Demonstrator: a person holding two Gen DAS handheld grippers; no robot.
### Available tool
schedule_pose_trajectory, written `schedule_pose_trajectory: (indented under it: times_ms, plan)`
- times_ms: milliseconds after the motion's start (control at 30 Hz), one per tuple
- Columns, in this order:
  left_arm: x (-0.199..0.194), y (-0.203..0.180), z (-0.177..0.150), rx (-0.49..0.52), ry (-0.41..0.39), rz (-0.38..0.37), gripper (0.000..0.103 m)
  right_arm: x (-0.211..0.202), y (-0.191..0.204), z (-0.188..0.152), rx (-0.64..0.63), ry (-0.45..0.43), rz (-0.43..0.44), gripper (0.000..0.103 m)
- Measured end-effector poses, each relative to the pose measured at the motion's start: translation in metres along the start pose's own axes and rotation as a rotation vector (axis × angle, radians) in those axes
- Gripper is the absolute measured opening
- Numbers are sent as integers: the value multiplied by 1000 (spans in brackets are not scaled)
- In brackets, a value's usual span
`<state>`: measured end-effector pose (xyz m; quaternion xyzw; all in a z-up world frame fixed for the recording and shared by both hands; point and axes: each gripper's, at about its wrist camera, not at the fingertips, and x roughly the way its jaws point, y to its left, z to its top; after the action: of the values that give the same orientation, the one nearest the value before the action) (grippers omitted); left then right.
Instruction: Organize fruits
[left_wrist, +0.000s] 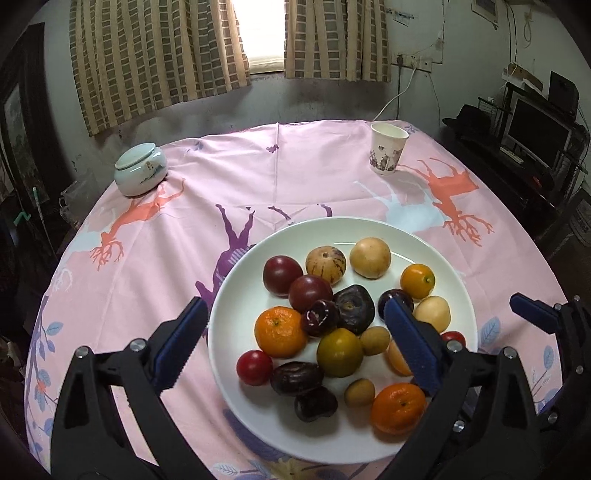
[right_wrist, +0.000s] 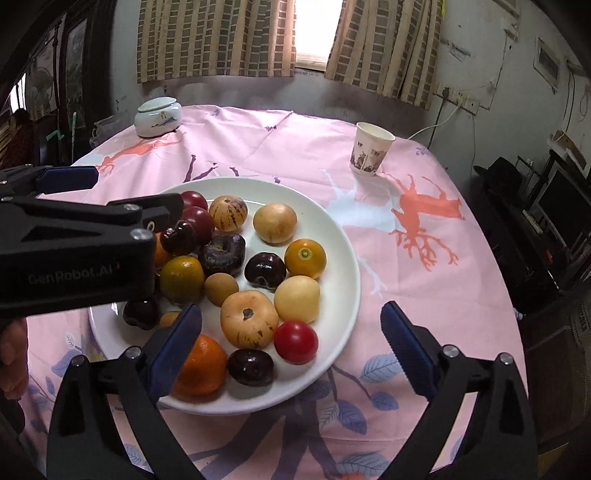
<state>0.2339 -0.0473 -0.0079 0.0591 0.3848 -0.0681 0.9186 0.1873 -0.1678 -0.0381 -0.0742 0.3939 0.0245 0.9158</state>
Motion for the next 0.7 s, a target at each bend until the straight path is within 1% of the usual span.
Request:
schedule_pose_trajectory:
  times_ms: [100,233,333,467,567,700]
  plan:
    - [-21,4,-17,2,-13,13,101,-15,-3,-7,19,10,41,98]
    - [-54,10,-58,8,-22,23,101,-45,-13,-39,84,10,67,102]
    - [-74,10,-90,1,-9,-1,101,-57,-17,-63,160,38,76,102]
    - [-87,10,-121,-17,45,-18,101,-69,-15,-81,223,73,98,102]
    - [-100,12,-136,-23,37,9,101,-79,-7,-87,221,68,84,102]
    - [-116,20,-144,-56,17,5,101,-91,7,-91,197,53,74,102]
